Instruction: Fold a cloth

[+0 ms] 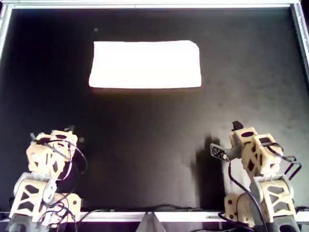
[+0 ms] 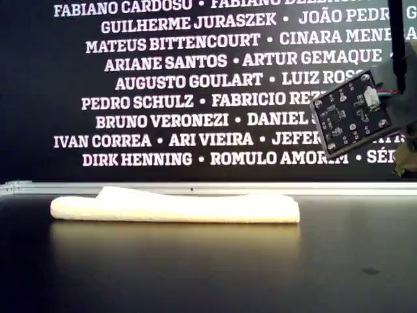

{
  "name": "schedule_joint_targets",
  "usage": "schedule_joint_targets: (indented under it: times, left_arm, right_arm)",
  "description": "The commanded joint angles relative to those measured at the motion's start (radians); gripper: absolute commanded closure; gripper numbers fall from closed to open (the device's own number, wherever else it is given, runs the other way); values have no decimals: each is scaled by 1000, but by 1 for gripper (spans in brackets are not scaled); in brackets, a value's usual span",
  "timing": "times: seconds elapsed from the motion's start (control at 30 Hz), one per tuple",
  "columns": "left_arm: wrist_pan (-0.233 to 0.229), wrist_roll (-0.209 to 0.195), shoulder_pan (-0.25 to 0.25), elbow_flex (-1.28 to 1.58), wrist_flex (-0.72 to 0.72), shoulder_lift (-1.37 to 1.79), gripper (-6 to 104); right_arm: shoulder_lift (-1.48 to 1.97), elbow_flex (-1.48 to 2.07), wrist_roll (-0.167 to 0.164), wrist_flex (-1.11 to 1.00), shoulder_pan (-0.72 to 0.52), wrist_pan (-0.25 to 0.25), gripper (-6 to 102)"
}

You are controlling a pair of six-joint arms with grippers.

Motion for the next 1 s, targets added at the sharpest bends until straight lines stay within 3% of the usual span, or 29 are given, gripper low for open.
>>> schedule_joint_targets:
  times: [0.0,0.17,0.27,0.43,0.6,0.67,0.77,0.97]
  left_arm:
    - [-6,6,14,-11,-6,-29,44]
    - [9,18,6,-11,-26,-9,67]
    - [11,20,3,-12,-29,-6,69]
    - [12,20,3,-12,-29,-8,50]
    - [14,23,-12,-12,-31,-8,30]
    - [14,23,-38,-14,-32,-9,29]
    - [12,23,-74,-18,-49,-23,29]
    - [5,25,-80,-87,-173,-86,29]
  right_arm:
    - [0,15,-5,-35,2,-3,35]
    - [20,14,-2,-51,2,-3,63]
    - [21,14,2,-72,3,-5,72]
    - [18,12,11,-201,5,-23,56]
    - [0,12,11,-279,5,-158,36]
    - [-3,12,11,-279,5,-199,34]
    - [-3,12,11,-279,5,-210,34]
    - [-20,-43,-2,-281,5,-219,34]
